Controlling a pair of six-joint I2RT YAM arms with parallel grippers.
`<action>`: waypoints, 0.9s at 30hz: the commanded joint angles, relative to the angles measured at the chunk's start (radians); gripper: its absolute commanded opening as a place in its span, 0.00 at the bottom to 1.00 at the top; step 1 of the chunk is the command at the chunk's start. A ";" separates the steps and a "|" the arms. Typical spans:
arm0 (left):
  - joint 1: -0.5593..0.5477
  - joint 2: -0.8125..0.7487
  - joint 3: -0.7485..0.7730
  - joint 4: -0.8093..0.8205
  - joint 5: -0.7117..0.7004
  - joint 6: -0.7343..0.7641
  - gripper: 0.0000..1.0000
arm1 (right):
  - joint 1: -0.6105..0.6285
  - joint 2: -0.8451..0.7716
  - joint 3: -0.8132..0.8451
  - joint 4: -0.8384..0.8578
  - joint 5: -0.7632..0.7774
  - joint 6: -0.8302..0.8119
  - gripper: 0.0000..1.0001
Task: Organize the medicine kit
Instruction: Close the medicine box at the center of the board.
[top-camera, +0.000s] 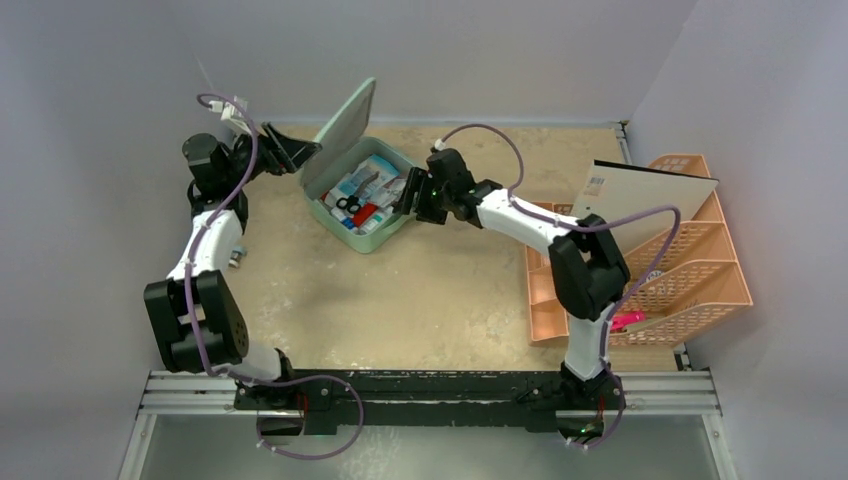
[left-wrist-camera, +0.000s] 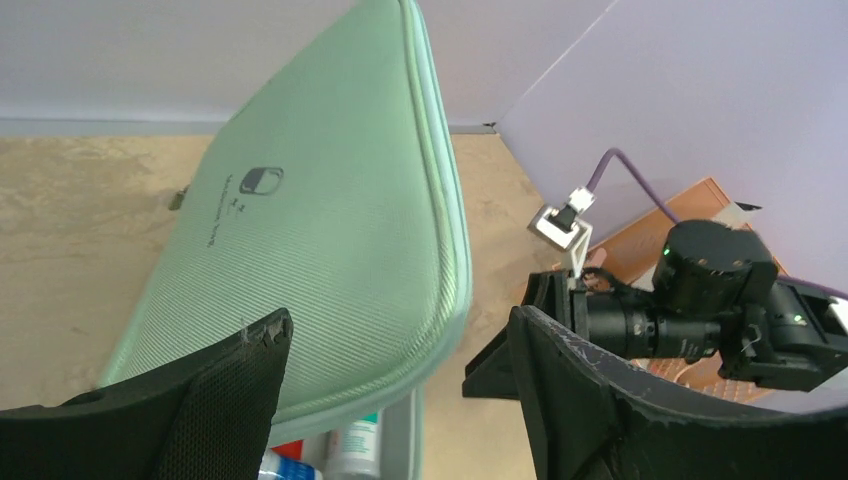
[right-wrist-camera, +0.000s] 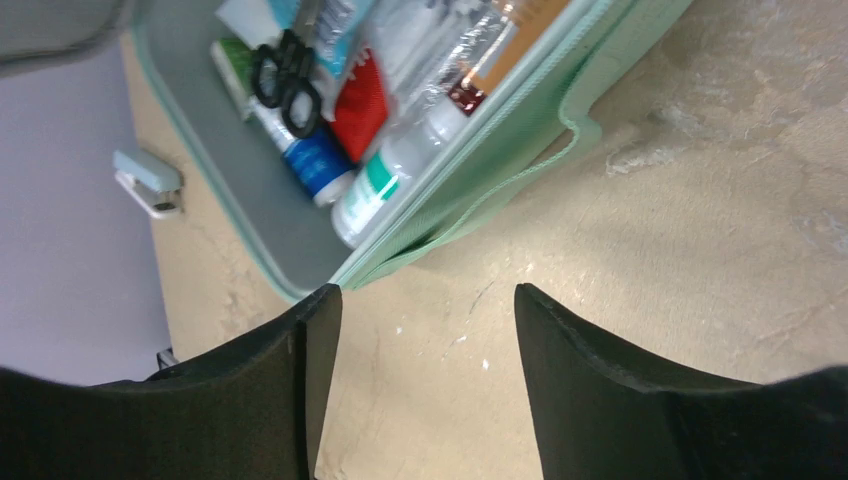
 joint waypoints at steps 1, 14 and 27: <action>-0.010 -0.086 -0.024 -0.044 0.008 0.028 0.77 | 0.002 -0.125 -0.030 -0.023 0.039 -0.049 0.69; -0.009 -0.092 0.100 -0.594 -0.270 0.185 0.72 | 0.001 -0.284 -0.156 0.044 0.069 -0.089 0.75; -0.009 0.274 0.433 -0.898 -0.342 0.317 0.62 | 0.003 -0.261 -0.220 0.048 -0.070 -0.158 0.75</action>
